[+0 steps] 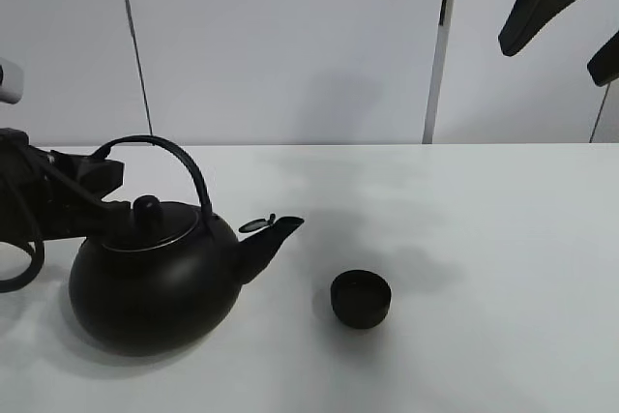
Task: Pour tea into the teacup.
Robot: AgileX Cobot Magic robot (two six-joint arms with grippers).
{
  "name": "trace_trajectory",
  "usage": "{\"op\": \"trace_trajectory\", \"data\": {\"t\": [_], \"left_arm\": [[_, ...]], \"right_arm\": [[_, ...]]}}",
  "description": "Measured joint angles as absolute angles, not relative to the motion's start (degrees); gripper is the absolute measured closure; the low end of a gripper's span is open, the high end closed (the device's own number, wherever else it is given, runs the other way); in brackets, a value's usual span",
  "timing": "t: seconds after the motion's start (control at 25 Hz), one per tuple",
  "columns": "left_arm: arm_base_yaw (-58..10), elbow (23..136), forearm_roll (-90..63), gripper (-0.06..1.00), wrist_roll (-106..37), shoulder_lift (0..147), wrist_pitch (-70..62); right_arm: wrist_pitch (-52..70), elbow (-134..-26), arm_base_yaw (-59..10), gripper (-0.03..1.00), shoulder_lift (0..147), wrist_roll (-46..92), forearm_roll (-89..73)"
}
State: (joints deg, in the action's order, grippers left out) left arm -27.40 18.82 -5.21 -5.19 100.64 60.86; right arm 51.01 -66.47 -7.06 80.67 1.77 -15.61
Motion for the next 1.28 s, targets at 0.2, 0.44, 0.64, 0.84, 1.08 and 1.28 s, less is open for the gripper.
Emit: {"op": "trace_trajectory", "data": {"t": [0.2, 0.44, 0.64, 0.84, 1.08, 1.28], "left_arm": [[-27.40, 17.12, -5.02, 0.73, -4.58, 100.53, 62.91], [-27.40, 14.75, -5.32, 0.64, -4.15, 99.84, 65.09], [-27.40, 11.42, -4.57, 0.56, -2.15, 99.84, 65.16], [-27.40, 8.53, -2.47, 0.55, 0.67, 96.66, 65.16], [-27.40, 6.87, -2.28, 0.51, 4.56, 85.27, 65.16], [-27.40, 9.81, -1.76, 0.51, 5.39, 74.72, 55.43]], "right_arm": [[51.01, -66.47, -7.06, 0.43, 80.67, 1.77, -15.61], [51.01, -66.47, -7.06, 0.43, 80.67, 1.77, -15.80], [50.96, -66.47, -7.06, 0.43, 80.67, 1.77, -15.86], [50.96, -66.47, -7.06, 0.43, 80.67, 1.77, -15.86], [50.96, -66.47, -7.06, 0.43, 80.67, 1.77, -15.86], [50.96, -66.47, -7.06, 0.43, 80.67, 1.77, -15.86]]}}
